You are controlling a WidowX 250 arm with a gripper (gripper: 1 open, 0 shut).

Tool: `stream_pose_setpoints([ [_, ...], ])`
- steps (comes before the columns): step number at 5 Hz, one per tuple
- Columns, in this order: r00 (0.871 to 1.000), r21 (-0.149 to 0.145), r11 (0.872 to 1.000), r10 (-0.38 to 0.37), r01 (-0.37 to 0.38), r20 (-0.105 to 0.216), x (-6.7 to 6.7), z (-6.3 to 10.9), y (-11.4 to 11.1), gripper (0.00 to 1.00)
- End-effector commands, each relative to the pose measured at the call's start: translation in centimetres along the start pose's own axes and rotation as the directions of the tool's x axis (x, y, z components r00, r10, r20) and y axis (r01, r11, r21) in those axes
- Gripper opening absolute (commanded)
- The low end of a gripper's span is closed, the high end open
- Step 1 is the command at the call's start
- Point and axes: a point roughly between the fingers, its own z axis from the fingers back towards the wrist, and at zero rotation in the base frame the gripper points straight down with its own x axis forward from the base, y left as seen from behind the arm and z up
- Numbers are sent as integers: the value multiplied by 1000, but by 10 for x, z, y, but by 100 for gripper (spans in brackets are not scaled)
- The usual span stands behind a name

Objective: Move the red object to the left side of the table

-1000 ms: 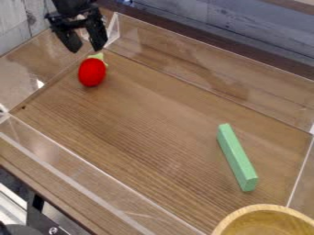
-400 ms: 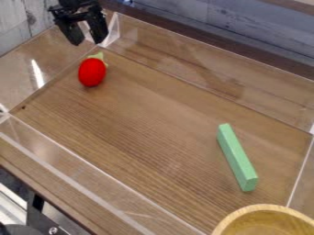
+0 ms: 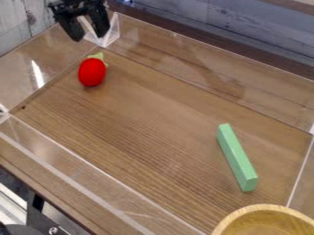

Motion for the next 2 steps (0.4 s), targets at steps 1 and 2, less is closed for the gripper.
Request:
stream_pose_setpoints([
  [1, 998, 20, 1000, -19, 18, 66, -2, 34, -26, 100],
  [2, 996, 7, 997, -77, 77, 35, -3, 42, -33, 100],
])
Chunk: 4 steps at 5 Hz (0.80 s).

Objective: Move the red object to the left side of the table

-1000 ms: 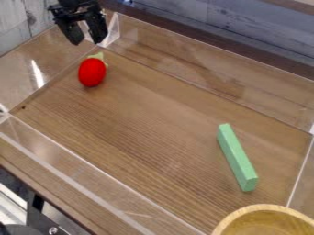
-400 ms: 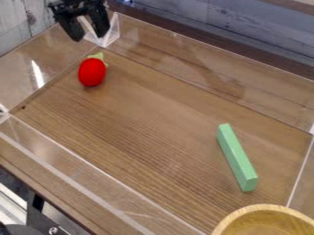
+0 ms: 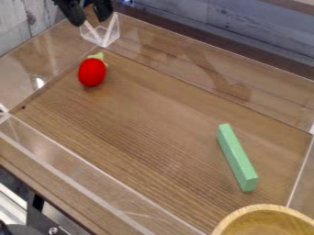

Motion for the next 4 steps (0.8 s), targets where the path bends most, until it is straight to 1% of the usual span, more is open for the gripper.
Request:
stream_pose_setpoints([
  [1, 994, 27, 995, -101, 100, 38, 7, 28, -16, 100],
  [2, 998, 39, 998, -52, 50, 43, 14, 16, -10, 0],
  [3, 999, 35, 999, -40, 39, 33, 19, 16, -20, 100],
  [4, 999, 21, 1000, -21, 21, 25, 24, 13, -30, 100],
])
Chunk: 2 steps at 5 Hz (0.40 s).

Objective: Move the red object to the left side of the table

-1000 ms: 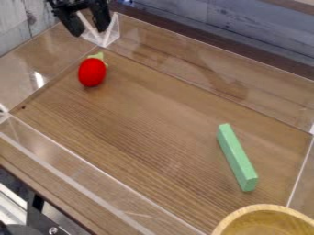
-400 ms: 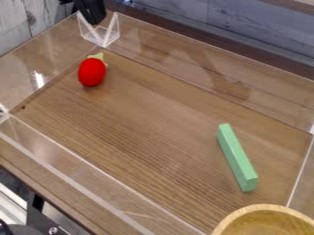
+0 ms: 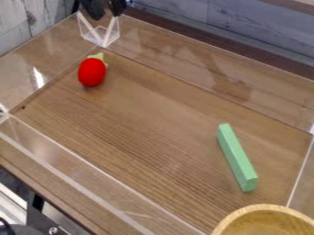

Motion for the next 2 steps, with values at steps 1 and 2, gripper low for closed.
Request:
stream_pose_setpoints([
  [1, 999, 8, 999, -33, 33, 41, 5, 9, -21, 100],
  [2, 999, 10, 999, -42, 42, 17, 8, -9, -32, 100],
])
